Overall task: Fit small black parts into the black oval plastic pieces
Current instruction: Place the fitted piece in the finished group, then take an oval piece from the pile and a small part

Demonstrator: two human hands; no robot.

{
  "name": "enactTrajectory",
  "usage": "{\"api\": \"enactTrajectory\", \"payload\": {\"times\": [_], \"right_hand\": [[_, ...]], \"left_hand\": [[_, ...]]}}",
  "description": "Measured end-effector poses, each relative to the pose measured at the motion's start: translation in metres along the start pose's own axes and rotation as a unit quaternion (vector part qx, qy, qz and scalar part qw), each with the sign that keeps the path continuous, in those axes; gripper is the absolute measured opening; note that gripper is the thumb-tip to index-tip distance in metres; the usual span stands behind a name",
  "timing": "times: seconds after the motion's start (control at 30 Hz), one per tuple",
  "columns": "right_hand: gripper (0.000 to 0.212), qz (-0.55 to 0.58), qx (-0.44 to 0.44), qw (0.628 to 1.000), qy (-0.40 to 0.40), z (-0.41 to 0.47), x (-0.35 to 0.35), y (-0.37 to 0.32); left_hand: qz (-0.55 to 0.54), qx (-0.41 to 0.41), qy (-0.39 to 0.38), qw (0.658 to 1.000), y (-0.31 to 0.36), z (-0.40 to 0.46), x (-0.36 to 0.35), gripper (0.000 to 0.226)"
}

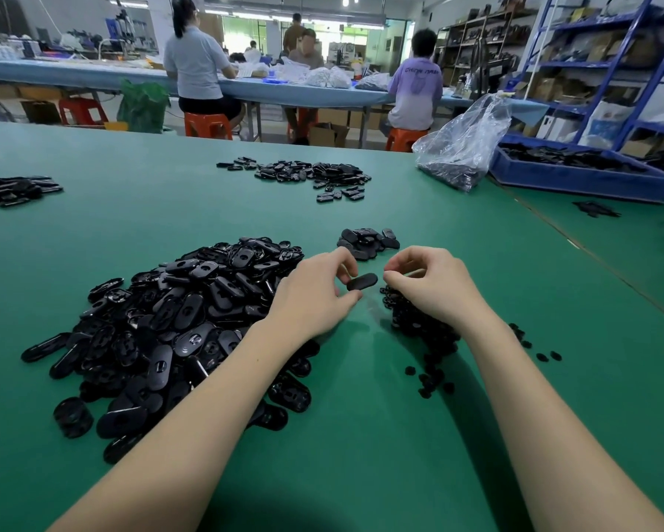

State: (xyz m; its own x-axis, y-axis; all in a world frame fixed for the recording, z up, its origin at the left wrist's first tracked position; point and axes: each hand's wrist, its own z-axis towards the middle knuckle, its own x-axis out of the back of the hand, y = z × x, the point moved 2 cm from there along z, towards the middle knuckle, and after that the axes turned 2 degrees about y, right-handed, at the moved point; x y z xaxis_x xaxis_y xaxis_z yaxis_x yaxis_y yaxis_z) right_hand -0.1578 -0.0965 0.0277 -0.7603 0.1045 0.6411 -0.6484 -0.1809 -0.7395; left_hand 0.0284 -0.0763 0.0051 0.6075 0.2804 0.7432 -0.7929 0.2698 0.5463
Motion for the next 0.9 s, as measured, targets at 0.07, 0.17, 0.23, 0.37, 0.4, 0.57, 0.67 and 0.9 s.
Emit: {"api": "enactTrajectory", "payload": {"times": [0.07,0.17,0.23,0.37,0.4,0.57,0.67,0.9], "right_hand": [[0.004,-0.004,0.003,1.0,-0.001,0.0,0.001,0.003],[0.005,-0.007,0.006,1.0,-0.005,0.001,0.002,0.006],[0.006,-0.012,0.007,1.0,-0.006,0.003,0.002,0.008],[0.005,-0.013,0.01,1.0,0.001,0.005,0.004,0.011],[0.004,-0.01,0.009,1.0,0.001,0.006,0.004,0.012],[0.006,-0.005,0.005,1.0,-0.002,0.007,0.004,0.018],[0.008,-0.001,0.004,1.0,-0.007,0.007,0.004,0.019],[0.008,0.003,0.012,1.0,-0.013,0.007,0.003,0.019]], "left_hand": [[0.02,0.021,0.002,1.0,-0.005,0.001,0.0,0.021],[0.031,0.045,0.007,0.999,-0.011,0.004,0.0,0.02],[0.028,0.064,0.019,0.997,-0.014,0.009,0.0,0.02],[0.02,0.098,0.023,0.995,-0.014,0.038,-0.007,0.019],[0.021,0.102,0.026,0.994,-0.013,0.048,-0.009,0.018],[0.061,0.085,0.042,0.994,0.001,0.098,-0.024,0.012],[0.1,0.084,0.023,0.991,0.005,0.118,-0.036,0.013],[0.13,0.094,0.006,0.987,-0.001,0.13,-0.044,0.02]]}}
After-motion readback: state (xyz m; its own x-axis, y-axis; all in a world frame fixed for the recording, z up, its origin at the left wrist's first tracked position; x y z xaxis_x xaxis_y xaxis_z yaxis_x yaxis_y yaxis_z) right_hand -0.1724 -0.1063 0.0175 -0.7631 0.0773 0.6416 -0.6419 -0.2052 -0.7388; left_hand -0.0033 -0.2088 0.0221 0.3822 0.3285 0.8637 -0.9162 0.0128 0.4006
